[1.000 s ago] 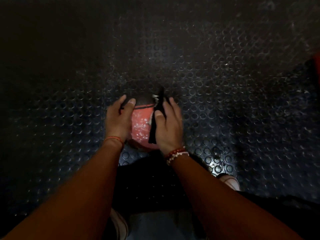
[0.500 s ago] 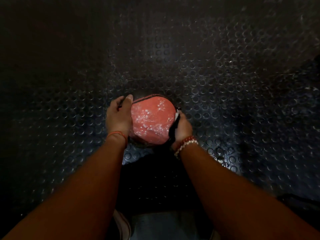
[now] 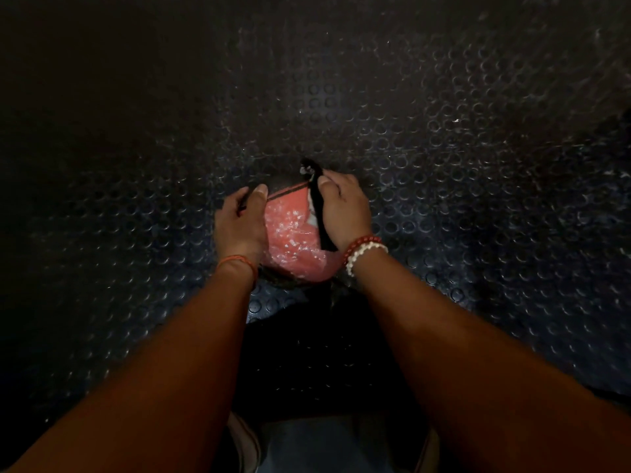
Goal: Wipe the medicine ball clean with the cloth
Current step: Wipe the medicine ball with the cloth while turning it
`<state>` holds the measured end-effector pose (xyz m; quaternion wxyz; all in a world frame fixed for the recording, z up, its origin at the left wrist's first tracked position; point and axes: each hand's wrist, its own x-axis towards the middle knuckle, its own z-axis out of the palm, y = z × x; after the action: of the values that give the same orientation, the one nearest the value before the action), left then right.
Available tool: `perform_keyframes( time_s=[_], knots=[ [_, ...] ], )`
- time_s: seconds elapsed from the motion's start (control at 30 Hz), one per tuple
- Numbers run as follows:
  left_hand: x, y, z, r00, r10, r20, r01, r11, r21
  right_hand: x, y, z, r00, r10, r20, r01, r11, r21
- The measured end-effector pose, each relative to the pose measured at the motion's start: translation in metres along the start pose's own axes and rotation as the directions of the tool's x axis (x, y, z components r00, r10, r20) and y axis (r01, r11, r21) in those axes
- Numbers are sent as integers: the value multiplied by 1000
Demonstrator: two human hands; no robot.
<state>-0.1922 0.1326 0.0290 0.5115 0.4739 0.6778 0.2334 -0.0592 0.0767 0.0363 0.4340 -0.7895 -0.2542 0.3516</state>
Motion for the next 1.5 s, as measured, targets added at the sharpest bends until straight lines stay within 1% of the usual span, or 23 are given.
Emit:
perform_keyframes(
  time_s=[0.07, 0.13, 0.17, 0.23, 0.27, 0.3, 0.33, 0.4, 0.47, 0.57, 0.63, 0.73, 0.83, 0.9, 0.93, 1.0, 1.03, 1.1, 1.13, 1.2, 1.3, 1.37, 1.5],
  knots=[
    [0, -1, 1, 1000, -4, -9, 4, 1000, -2, 11, 7, -5, 982, 189, 18, -189, 964, 189],
    [0, -1, 2, 1000, -4, -27, 3, 1000, -5, 8, 11, -11, 903, 423, 72, -417, 826, 380],
    [0, -1, 2, 999, -7, -35, 7, 1000, -8, 3, 15, -13, 856, 507, 99, -491, 739, 461],
    [1, 0, 2, 999, -24, -45, 24, 1000, -19, -13, 29, -6, 791, 604, 96, -535, 608, 587],
    [2, 1, 2, 998, -32, -47, 31, 999, -24, -21, 31, 0, 777, 626, 70, -522, 577, 628],
    [2, 1, 2, 998, -36, -48, 35, 999, -27, -30, 34, 7, 778, 628, 21, -499, 598, 627],
    [2, 2, 3, 998, -33, -50, 32, 999, -21, -40, 32, 13, 793, 605, -67, -462, 670, 582],
    [2, 4, 4, 999, -14, -52, 14, 1000, -1, -56, 26, 21, 869, 438, -230, -316, 850, 421],
    [3, 6, 4, 999, -5, -49, 5, 1000, 8, -66, 13, 23, 947, 206, -246, -162, 969, 185],
    [2, 5, 4, 999, 11, -31, -11, 1000, 20, -57, 4, 18, 978, -77, -194, 54, 991, -121],
    [0, 4, 2, 1000, 20, -24, -20, 1000, 9, -36, 1, 10, 982, -151, -116, 121, 966, -230],
    [1, 3, 1, 1000, 19, -12, -19, 1000, 3, -3, -5, 3, 996, -82, 34, 87, 979, -184],
    [1, 1, 2, 1000, 9, -19, -9, 1000, -11, 26, 1, -5, 987, 116, 114, -116, 993, -10],
    [1, 1, 2, 999, -1, -35, 0, 1000, -9, 26, 5, -13, 953, 253, 169, -257, 966, 4],
    [1, 1, 3, 999, -9, -41, 9, 1000, -9, 24, 10, -15, 930, 321, 179, -336, 940, 59],
    [3, 2, 3, 998, -24, -51, 23, 1000, -8, 11, 22, -14, 925, 367, 101, -378, 917, 127],
    [4, 3, 4, 998, -27, -53, 27, 1000, -5, 0, 25, -11, 937, 344, 64, -350, 922, 168],
    [4, 4, 3, 998, -32, -53, 31, 999, -11, -25, 26, -1, 954, 285, -90, -253, 931, 264],
    [5, 5, 3, 998, -30, -53, 29, 1000, -11, -38, 26, 5, 968, 210, -140, -176, 959, 221],
    [5, 5, 3, 999, -16, -46, 16, 1000, 8, -57, 23, 11, 988, -8, -156, 13, 1000, 28],
    [4, 6, 2, 999, -1, -36, 2, 1000, 9, -51, 16, 11, 969, -225, -104, 203, 962, -182],
    [4, 3, 1, 1000, 3, -18, -3, 1000, 13, -31, 9, 9, 971, -235, -42, 218, 943, -250],
    [4, -2, -1, 1000, 0, 6, 0, 1000, 2, 10, -1, 2, 986, -130, 101, 147, 973, -180]
  ],
)
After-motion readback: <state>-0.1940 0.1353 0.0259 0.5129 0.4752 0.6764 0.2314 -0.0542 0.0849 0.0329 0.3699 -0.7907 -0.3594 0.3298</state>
